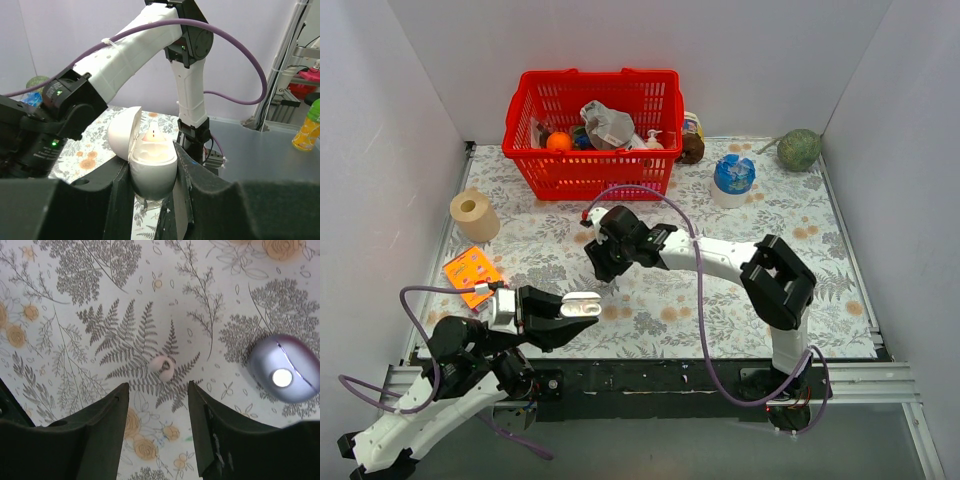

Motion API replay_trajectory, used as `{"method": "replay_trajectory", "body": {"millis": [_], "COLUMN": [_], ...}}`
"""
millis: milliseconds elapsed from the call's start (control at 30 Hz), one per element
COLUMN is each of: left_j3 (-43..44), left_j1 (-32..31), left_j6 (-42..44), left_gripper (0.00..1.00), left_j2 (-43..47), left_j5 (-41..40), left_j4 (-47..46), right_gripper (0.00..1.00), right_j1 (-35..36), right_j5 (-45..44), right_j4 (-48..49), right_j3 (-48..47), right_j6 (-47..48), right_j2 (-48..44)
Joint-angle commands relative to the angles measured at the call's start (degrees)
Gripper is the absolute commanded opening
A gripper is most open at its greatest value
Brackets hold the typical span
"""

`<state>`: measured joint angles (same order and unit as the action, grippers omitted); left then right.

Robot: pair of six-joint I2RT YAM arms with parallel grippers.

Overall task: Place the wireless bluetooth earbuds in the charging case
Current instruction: Move the earbud to the center of the board.

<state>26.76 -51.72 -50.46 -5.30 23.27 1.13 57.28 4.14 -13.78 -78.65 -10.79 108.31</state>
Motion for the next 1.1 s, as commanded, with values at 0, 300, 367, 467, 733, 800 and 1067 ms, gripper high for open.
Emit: {"method": "replay_trajectory", "body": {"millis": [0, 300, 367, 467, 733, 800, 1067], "left_j3": [2.5, 2.6, 2.4, 2.2, 2.3, 2.2, 1.4], "left_j1": [-0.1, -0.1, -0.1, -0.1, -0.1, -0.1, -0.1], "left_j6": [1.7, 2.6, 2.6, 2.5, 2.1, 2.0, 1.5], "left_gripper": [0.00, 0.00, 0.00, 0.00, 0.00, 0.00, 0.00], "left_j2": [0.6, 0.8, 0.6, 0.2, 0.5, 0.6, 0.3], "left_j5": [-2.4, -3.6, -3.4, -3.2, -3.2, -3.0, -2.5], "left_j4": [4.1, 4.9, 4.7, 4.4, 4.8, 4.9, 3.8], "right_gripper": [0.58, 0.55, 0.54, 0.54, 0.49, 0.42, 0.27], "right_j1": [0.0, 0.6, 1.1, 1.6, 2.7, 2.8, 3.9], "right_j5": [0.1, -1.5, -1.9, -3.6, -5.5, -6.2, -9.6], "right_j4": [3.0, 3.5, 3.3, 1.8, -1.1, -1.7, -2.4], "right_j3": [-5.7, -6.2, -7.1, -9.0, -10.9, -10.4, -5.1], "right_j6": [-1.2, -1.7, -1.0, -0.3, 3.2, 4.4, 8.1], "right_j2": [3.7, 7.2, 8.1, 9.8, 12.8, 12.8, 9.7]}}
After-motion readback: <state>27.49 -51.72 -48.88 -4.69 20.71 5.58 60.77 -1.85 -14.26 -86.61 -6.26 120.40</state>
